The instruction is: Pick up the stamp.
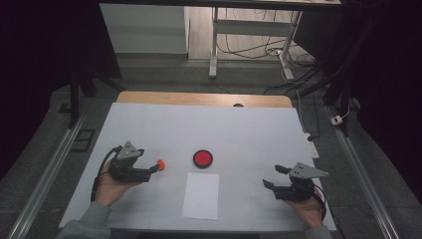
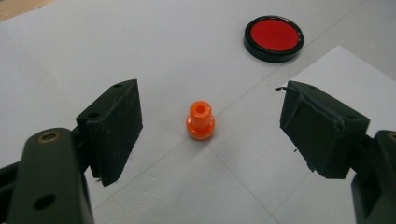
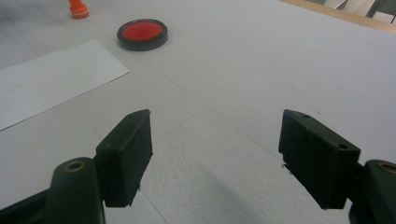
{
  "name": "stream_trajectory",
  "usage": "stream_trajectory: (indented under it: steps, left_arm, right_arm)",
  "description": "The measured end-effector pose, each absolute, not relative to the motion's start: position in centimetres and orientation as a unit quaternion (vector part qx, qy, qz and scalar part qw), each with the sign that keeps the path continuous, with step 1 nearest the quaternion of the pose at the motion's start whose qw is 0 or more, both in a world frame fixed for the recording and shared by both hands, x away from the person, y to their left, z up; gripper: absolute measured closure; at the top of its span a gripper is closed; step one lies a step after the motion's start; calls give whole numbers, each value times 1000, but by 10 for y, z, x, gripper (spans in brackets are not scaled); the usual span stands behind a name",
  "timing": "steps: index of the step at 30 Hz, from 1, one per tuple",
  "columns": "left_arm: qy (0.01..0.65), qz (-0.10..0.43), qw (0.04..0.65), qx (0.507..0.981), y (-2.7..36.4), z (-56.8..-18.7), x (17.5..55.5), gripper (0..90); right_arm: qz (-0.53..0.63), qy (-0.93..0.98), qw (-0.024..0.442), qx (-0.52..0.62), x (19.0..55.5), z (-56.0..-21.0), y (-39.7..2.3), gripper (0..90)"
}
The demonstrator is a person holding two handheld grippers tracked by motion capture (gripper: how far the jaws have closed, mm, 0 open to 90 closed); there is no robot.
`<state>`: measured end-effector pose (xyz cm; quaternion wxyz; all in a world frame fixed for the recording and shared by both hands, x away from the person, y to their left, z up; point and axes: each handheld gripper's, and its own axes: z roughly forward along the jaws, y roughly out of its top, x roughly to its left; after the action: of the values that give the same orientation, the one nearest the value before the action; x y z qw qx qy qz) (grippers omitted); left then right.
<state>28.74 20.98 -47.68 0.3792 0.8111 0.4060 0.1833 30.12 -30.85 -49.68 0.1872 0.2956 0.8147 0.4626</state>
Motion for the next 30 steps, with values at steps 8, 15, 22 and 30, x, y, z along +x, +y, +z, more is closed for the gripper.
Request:
stream_trajectory:
  steps: [8,15,22,30]
  left_arm:
    - [414,177,359,817,202,-482,310,215]
    - [419,165,361,817,198,-492,319,216]
    - [408,166,339,831,189,-501,321,227]
    - [420,164,336,827,190,-511,326,292]
  right_arm:
    - [462,815,186,295,302,-497,-308,255]
    - [460,816,187,298,303,-497,-309,255]
    - [459,815,187,300,302,-498,-309,257]
    - [457,817,186,298,301,-499,-309,256]
